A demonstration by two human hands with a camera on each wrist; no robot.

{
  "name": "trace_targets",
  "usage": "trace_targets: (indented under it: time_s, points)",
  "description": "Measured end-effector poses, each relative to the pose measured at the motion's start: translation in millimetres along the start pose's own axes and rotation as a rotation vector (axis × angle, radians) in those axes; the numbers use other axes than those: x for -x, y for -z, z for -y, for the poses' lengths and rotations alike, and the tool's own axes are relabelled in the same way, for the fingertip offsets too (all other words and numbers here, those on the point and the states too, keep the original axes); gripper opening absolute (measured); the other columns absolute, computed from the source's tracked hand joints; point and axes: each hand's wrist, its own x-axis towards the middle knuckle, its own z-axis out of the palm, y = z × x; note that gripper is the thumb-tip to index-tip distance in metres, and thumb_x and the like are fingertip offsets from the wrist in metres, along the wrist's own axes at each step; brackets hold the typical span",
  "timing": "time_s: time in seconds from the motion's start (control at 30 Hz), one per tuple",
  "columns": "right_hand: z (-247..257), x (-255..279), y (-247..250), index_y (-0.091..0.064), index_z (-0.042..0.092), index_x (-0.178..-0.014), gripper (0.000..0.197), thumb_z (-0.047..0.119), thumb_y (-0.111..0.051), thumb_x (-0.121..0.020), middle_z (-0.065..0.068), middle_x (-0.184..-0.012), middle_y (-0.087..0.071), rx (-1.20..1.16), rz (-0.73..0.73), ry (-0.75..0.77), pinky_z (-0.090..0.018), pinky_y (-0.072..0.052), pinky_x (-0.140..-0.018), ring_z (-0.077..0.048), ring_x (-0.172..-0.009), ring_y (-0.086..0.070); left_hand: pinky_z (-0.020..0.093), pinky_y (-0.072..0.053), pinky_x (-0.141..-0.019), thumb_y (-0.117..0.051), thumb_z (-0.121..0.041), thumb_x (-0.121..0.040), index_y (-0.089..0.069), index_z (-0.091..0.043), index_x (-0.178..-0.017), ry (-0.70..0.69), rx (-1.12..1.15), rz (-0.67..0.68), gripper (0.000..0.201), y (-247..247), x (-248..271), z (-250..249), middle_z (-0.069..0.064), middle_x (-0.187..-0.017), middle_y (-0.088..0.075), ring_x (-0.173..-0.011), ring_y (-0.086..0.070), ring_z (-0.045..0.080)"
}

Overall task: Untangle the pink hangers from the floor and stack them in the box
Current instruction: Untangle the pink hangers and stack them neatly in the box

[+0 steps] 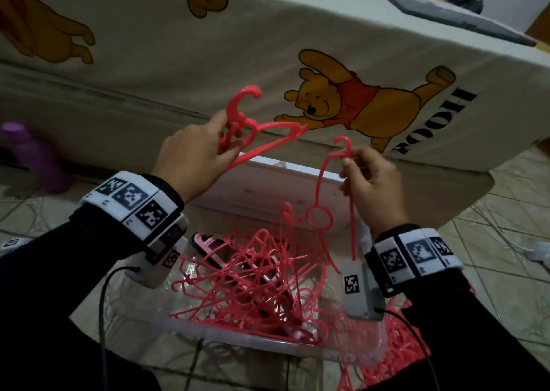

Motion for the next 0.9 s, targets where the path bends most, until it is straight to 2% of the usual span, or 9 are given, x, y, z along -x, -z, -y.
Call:
trace_targets:
  time_s: [0.13, 0.23, 0.3, 0.37, 0.5, 0.63, 0.73, 0.8, 0.9]
  points:
    - [-11.3, 11.7, -10.1, -0.067, 0.019, -0.097, 0.012, 0.015, -0.057, -0.091, 0.005, -0.074, -0.065, 0.257, 0.168, 0.044, -0.035, -0.055, -0.066, -0.015, -0.065, -0.064, 0.044, -0.049, -0.071, -0.058, -0.042, -0.088, -0.048, -0.033, -0.123, -0.008, 0.011, 0.029, 0.038, -3.1, 0.6, -0.4, 0.009, -0.098, -0.070, -0.091, -0.063, 0.041]
    - [-16.1, 24.0, -22.1, -0.068, 0.021, -0.101, 0.014, 0.020, -0.057, -0.092, 0.005, -0.081, -0.069, 0.398, 0.299, 0.122, -0.030, -0.054, -0.066, -0.012, -0.070, -0.065, 0.042, -0.047, -0.069, -0.058, -0.043, -0.088, -0.048, -0.034, -0.123, -0.024, -0.002, 0.044, 0.037, -5.9, 1.8, -1.3, 0.009, -0.097, -0.070, -0.089, -0.063, 0.041]
    - [-19.4, 30.4, -30.2, -0.067, 0.022, -0.099, 0.015, 0.025, -0.054, -0.093, 0.003, -0.083, -0.070, 0.499, 0.339, 0.124, -0.025, -0.046, -0.061, -0.015, -0.074, -0.065, 0.040, -0.046, -0.067, -0.057, -0.044, -0.088, -0.049, -0.033, -0.120, -0.030, 0.008, 0.042, 0.035, -7.0, 2.1, -2.7, 0.007, -0.097, -0.070, -0.089, -0.063, 0.040]
    - [-21.0, 30.8, -33.4, -0.065, 0.020, -0.095, 0.016, 0.028, -0.051, -0.094, 0.000, -0.083, -0.069, 0.550, 0.311, 0.079, -0.025, -0.042, -0.060, -0.019, -0.077, -0.064, 0.039, -0.046, -0.067, -0.057, -0.044, -0.089, -0.051, -0.031, -0.117, -0.028, 0.038, 0.046, 0.031, -7.7, 1.8, -3.8, 0.005, -0.097, -0.070, -0.089, -0.064, 0.039]
    - [-19.0, 16.1, -18.4, -0.060, 0.017, -0.098, 0.010, 0.021, -0.053, -0.092, -0.002, -0.079, -0.069, 0.469, 0.113, 0.043, -0.030, -0.050, -0.062, -0.016, -0.069, -0.062, 0.037, -0.045, -0.068, -0.056, -0.044, -0.089, -0.057, -0.028, -0.105, 0.024, 0.080, 0.047, 0.022, -6.2, -0.2, -2.2, 0.004, -0.094, -0.070, -0.091, -0.064, 0.036]
    - [-12.2, 0.2, 7.8, -0.056, 0.025, -0.086, 0.015, 0.012, -0.052, -0.094, 0.002, -0.076, -0.066, 0.006, 0.005, -0.134, -0.034, -0.053, -0.059, -0.016, -0.068, -0.068, 0.034, -0.041, -0.066, -0.047, -0.062, -0.088, -0.052, -0.032, -0.089, 0.097, 0.124, 0.087, 0.030, -2.8, -1.2, 1.5, -0.009, -0.076, -0.059, -0.081, -0.059, 0.025]
    - [-3.0, -4.0, 18.2, -0.057, 0.018, -0.090, 0.014, 0.010, -0.048, -0.097, -0.003, -0.077, -0.066, -0.436, -0.011, -0.272, -0.034, -0.058, -0.058, -0.019, -0.070, -0.070, 0.035, -0.044, -0.069, -0.034, -0.080, -0.076, -0.053, -0.031, -0.086, 0.091, 0.230, 0.139, 0.054, -1.7, -0.5, 0.2, -0.012, -0.075, -0.058, -0.077, -0.057, 0.020]
    - [-0.5, -3.9, 17.4, -0.057, 0.015, -0.093, 0.011, 0.011, -0.047, -0.097, -0.002, -0.076, -0.068, -0.615, -0.008, -0.318, -0.032, -0.059, -0.060, -0.021, -0.073, -0.071, 0.034, -0.043, -0.070, -0.028, -0.086, -0.069, -0.050, -0.035, -0.081, 0.051, 0.297, 0.176, 0.057, -2.5, 0.7, -3.2, -0.011, -0.073, -0.057, -0.074, -0.057, 0.016]
    - [-2.2, -3.6, 10.2, -0.056, 0.013, -0.095, 0.011, 0.009, -0.046, -0.098, -0.003, -0.077, -0.069, -0.810, -0.008, -0.390, -0.031, -0.058, -0.059, -0.023, -0.076, -0.070, 0.034, -0.037, -0.065, -0.023, -0.095, -0.061, -0.050, -0.042, -0.083, 0.017, 0.403, 0.226, 0.063, -4.5, 3.9, -10.6, -0.018, -0.062, -0.059, -0.061, -0.053, -0.005]
